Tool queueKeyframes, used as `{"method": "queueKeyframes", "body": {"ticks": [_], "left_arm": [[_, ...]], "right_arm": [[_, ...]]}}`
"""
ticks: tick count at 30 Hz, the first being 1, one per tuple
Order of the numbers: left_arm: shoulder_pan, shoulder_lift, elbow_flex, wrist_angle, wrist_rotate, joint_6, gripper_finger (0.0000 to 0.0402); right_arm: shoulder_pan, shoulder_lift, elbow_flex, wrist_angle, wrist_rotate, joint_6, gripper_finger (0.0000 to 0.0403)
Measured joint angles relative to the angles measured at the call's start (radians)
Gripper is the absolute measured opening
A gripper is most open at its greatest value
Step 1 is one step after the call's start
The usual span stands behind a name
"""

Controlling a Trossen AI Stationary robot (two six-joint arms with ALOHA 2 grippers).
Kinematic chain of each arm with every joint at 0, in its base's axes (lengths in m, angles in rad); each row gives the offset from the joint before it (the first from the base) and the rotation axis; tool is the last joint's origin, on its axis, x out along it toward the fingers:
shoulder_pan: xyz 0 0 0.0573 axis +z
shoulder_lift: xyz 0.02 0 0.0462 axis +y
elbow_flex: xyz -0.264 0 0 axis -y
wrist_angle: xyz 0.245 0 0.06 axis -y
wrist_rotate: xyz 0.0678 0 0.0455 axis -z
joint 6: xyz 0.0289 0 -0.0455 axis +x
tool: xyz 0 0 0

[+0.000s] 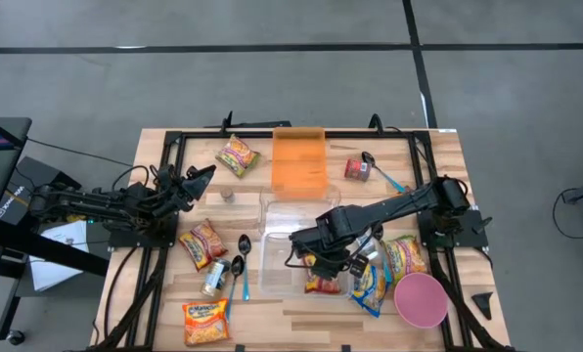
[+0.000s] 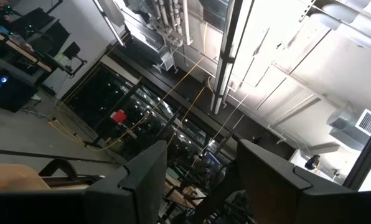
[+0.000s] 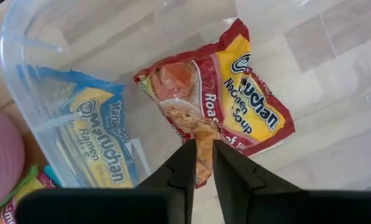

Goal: Pick & Place Food Item
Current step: Adjust the white transparent bin on the table

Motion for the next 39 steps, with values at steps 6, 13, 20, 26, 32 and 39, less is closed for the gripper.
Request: {"method": "queueKeyframes", "body": {"ticks": [6,13,20,26,32,39], "left_arm": [[0.000,0.000,0.000,0.000,0.000,0.000,0.0190],[0.000,0.000,0.000,0.000,0.000,0.001,0.0190],[0.000,0.000,0.000,-0.001,0.000,0.000,0.0190],[0.000,0.000,0.000,-0.011,0.000,0.001,0.0190],[0.000,0.000,0.000,-0.011,-0.001,0.001,0.0190],[0.000,0.000,0.000,-0.011,-0.032,0.002,0.0190]], "right_arm": [[-0.020,0.000,0.016,-0.036,0.000,0.023,0.0051],[-0.065,-0.034,0.101,-0.111,0.000,0.160,0.0046],[-0.075,-0.195,0.032,-0.105,0.004,0.437,0.0005],[-0.030,-0.335,-0.190,-0.069,0.011,0.697,0.0002],[0.007,-0.442,-0.398,0.092,0.024,0.860,0.0001],[-0.007,-0.438,-0.448,0.135,0.030,0.844,0.0001]]}}
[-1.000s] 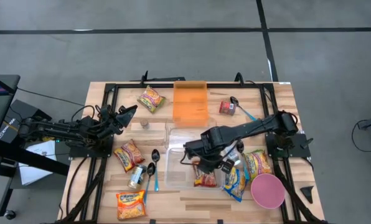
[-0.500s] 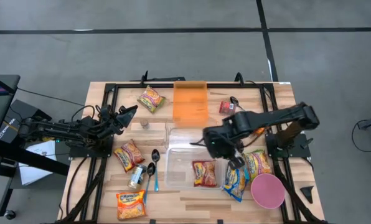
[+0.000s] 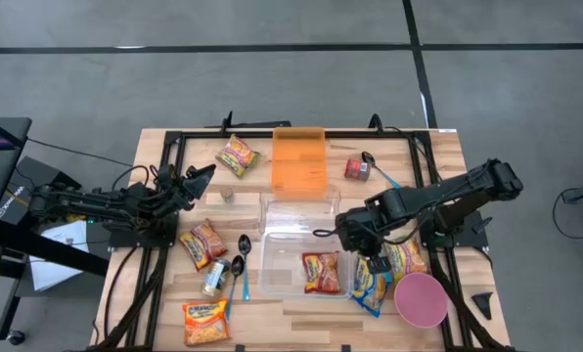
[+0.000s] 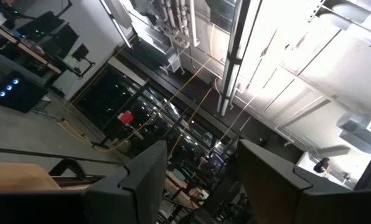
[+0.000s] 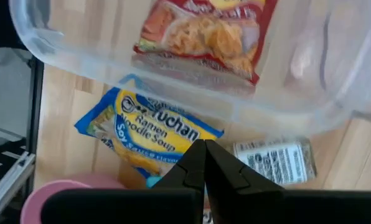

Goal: Pick & Place Food Item
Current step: Adjust the white transparent bin on the table, then put the red noodle pack into the white transparent bin

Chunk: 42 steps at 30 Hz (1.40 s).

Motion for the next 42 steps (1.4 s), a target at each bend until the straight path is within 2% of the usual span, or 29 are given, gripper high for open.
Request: {"method": "queueKeyframes", "body": {"ticks": [14,19,30,35,42], "left_arm": [[0.000,0.000,0.000,0.000,0.000,-0.003,0.0190],[0.000,0.000,0.000,0.000,0.001,-0.002,0.0190],[0.000,0.000,0.000,-0.001,0.001,-0.001,0.0190],[0.000,0.000,0.000,0.000,0.002,-0.002,0.0190],[0.000,0.000,0.000,0.000,0.004,-0.001,0.0190]], "right_arm": [[-0.076,0.008,-0.001,0.029,0.000,-0.086,0.0000],[-0.078,0.008,-0.001,0.066,-0.003,-0.078,0.0000],[-0.078,0.007,-0.001,-0.013,0.005,-0.034,0.0000],[-0.071,-0.036,-0.001,-0.009,0.088,-0.005,0.0000],[-0.071,-0.217,-0.001,0.004,0.291,0.078,0.0000]]}}
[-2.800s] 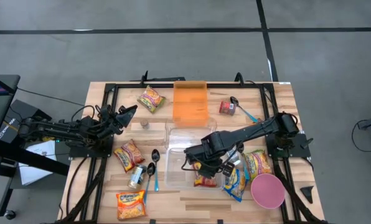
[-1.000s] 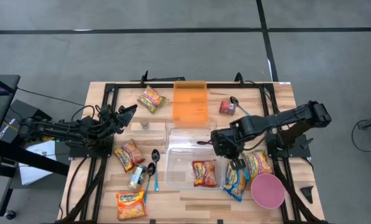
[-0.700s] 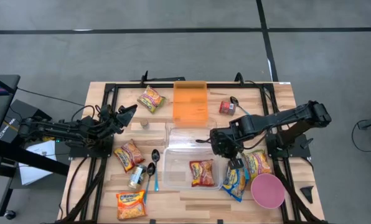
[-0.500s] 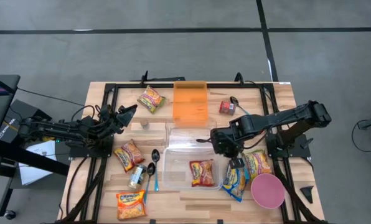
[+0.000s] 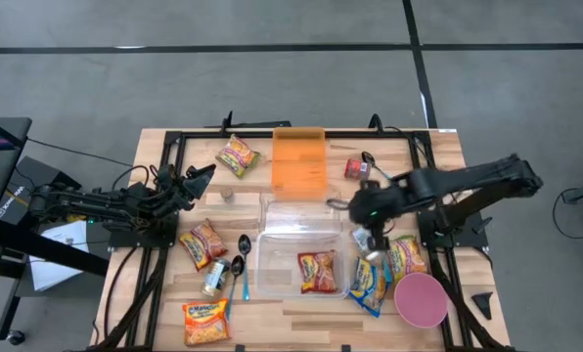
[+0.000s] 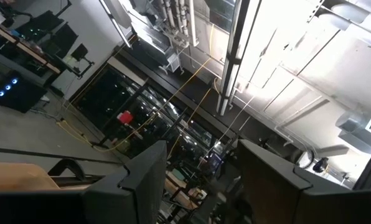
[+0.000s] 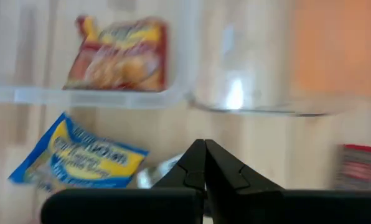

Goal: Pick & Place Food Item
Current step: Put the red noodle pack into the white transparent bin

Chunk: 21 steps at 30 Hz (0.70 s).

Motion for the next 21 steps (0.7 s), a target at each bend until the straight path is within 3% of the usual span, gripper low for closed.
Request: {"method": "queueKeyframes", "body": {"ticks": [8,14,21], "left_arm": [[0.000,0.000,0.000,0.011,-0.001,0.000,0.0190],[0.000,0.000,0.000,0.011,-0.002,0.000,0.0190],[0.000,0.000,0.000,0.011,-0.002,-0.001,0.0190]], "right_arm": [[0.003,-0.203,0.000,0.059,0.157,0.040,0.0000],[0.002,-0.284,0.001,0.059,0.165,0.030,0.0000],[0.000,-0.293,0.001,0.039,0.189,-0.068,0.0000]]}}
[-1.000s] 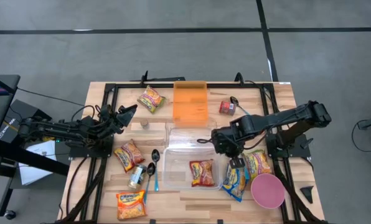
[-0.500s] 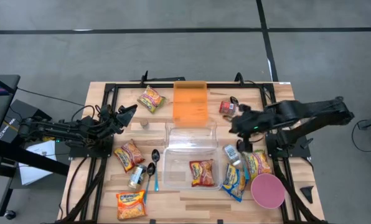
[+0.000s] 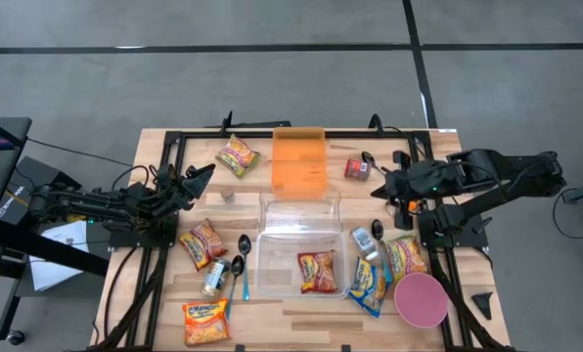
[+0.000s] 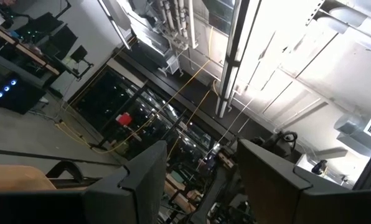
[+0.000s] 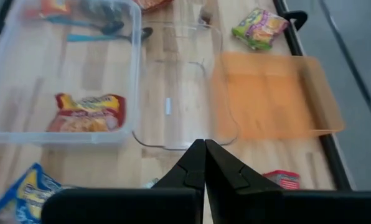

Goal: Pick & Place Food Item
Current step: Put the red noodle pack into the white transparent bin

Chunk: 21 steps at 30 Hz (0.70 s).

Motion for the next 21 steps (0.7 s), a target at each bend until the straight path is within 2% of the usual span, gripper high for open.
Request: {"method": "queueKeyframes", "body": {"ticks": [6,10,12,15,18,21], "left_arm": [[0.000,0.001,0.034,0.005,-0.001,0.011,0.0190],[0.000,0.026,0.178,-0.038,-0.001,0.142,0.0190],[0.000,0.055,0.280,-0.115,-0.005,0.246,0.0190],[0.000,0.107,0.463,-0.375,-0.079,0.383,0.0190],[0.000,0.172,0.669,-0.806,-0.141,0.448,0.0190],[0.000,0.263,0.863,-1.256,-0.144,0.398,0.0190]], "right_arm": [[0.000,0.011,-0.001,-0.002,0.000,-0.002,0.0000],[0.000,0.012,-0.001,0.002,-0.001,0.002,0.0000],[0.000,0.012,-0.001,0.001,-0.001,0.002,0.0000],[0.000,0.012,-0.001,0.001,-0.001,-0.001,0.0000],[0.000,0.012,-0.001,0.002,-0.001,-0.005,0.0000],[0.000,0.012,-0.001,0.004,-0.001,0.002,0.0000]]}}
